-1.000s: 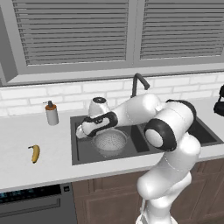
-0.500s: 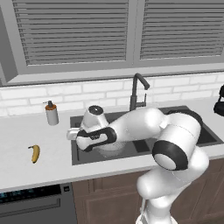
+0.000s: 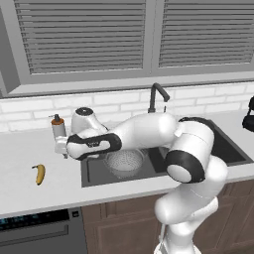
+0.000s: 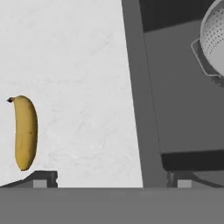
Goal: Put the colander in the sink, put the banana in the colander, and turn on the sink faucet and pour water over the colander.
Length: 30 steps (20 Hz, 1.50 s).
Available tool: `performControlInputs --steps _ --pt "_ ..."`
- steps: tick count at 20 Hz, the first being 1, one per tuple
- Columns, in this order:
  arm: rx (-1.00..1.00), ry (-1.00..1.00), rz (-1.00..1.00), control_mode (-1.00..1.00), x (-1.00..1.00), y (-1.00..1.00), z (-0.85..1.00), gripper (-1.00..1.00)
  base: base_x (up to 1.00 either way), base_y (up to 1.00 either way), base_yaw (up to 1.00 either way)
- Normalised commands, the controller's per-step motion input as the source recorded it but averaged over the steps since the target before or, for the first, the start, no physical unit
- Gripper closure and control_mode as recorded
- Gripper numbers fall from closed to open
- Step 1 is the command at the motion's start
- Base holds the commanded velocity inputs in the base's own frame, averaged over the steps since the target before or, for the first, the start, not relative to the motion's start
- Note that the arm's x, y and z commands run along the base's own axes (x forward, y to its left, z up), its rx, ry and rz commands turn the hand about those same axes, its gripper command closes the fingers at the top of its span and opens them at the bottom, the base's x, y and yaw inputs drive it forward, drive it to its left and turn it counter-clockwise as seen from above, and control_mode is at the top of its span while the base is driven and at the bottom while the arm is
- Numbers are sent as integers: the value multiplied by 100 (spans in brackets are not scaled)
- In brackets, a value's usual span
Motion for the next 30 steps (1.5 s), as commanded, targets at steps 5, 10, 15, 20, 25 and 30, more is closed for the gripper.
performControlInputs --steps 5,10,15,20,25,30 --pt "-1 11 0 -100 -9 60 -20 -100 0 0 0" --pt "-10 0 -2 -100 3 50 -20 -100 0 0 0" --pt "-1 2 -11 -100 6 45 0 -100 0 0 0" --pt "0 13 -3 -100 0 40 -21 -100 0 0 0" --pt "-2 8 0 -100 0 21 -32 -100 0 0 0" --pt "-5 0 0 -100 9 5 -23 -100 0 0 0"
